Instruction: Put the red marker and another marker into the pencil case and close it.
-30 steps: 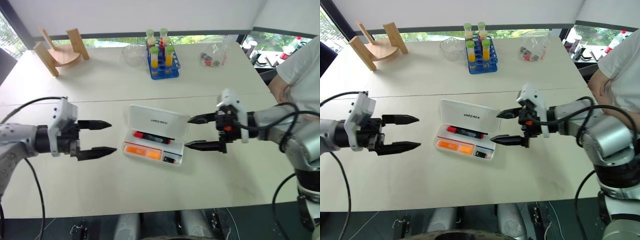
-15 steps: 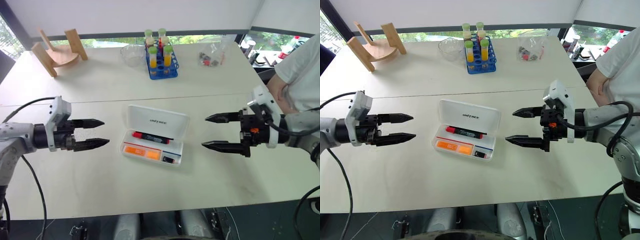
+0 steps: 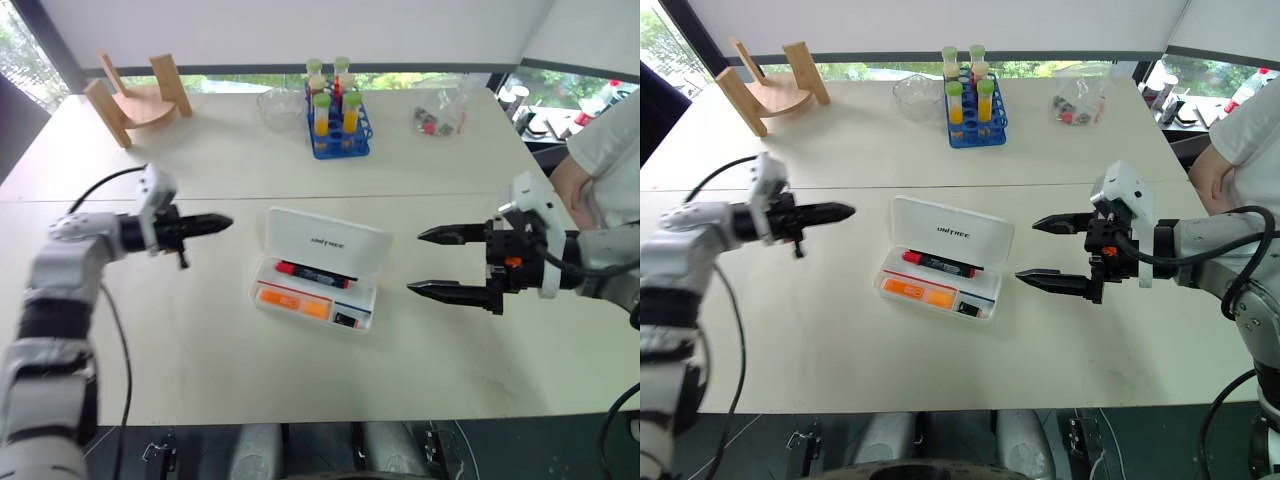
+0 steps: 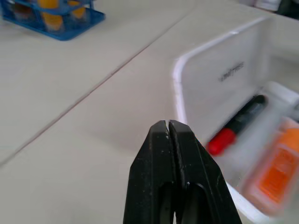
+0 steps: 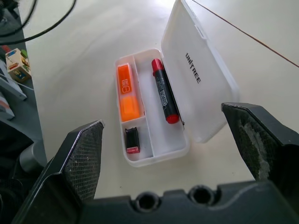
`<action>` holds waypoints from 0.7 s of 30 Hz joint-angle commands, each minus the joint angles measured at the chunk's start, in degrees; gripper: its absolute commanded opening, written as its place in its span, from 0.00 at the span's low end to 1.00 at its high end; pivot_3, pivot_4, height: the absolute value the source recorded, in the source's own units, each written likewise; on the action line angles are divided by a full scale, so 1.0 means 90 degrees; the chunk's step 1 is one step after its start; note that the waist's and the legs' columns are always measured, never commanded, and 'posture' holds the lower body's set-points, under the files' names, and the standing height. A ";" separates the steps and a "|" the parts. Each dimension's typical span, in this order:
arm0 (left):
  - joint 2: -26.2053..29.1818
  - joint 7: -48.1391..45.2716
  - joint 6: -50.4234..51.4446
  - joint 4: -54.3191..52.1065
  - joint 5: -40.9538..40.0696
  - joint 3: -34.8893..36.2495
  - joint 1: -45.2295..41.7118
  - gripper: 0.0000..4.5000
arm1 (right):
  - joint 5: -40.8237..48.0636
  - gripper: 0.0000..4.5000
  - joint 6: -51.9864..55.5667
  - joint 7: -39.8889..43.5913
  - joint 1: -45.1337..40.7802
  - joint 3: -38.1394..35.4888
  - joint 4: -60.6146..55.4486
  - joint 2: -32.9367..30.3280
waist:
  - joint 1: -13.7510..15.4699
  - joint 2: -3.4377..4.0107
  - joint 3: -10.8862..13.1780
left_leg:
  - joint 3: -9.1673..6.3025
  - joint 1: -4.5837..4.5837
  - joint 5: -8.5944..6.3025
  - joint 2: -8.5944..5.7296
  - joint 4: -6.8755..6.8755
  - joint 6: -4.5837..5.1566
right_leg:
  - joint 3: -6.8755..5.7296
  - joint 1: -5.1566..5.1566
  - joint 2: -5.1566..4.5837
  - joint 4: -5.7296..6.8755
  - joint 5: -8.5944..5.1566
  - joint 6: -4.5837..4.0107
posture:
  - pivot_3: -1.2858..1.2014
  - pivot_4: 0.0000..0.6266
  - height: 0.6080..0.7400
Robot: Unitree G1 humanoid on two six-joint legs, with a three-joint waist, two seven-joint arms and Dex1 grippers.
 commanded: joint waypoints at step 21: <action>-0.0062 -0.2377 0.0858 -0.0932 -0.0241 -0.1485 -0.0060 0.01 | 0.0374 1.00 0.0039 -0.0627 0.0453 -0.0583 -0.0456 -0.0304 | -0.0042 0.0000 -0.0001 | -0.0016 -0.0077 0.0004 0.0003 0.0012 -0.0005 | -0.0008 -0.0072 -0.0002 0.0014 0.0001 0.0002 | 0.52 0.24 1.00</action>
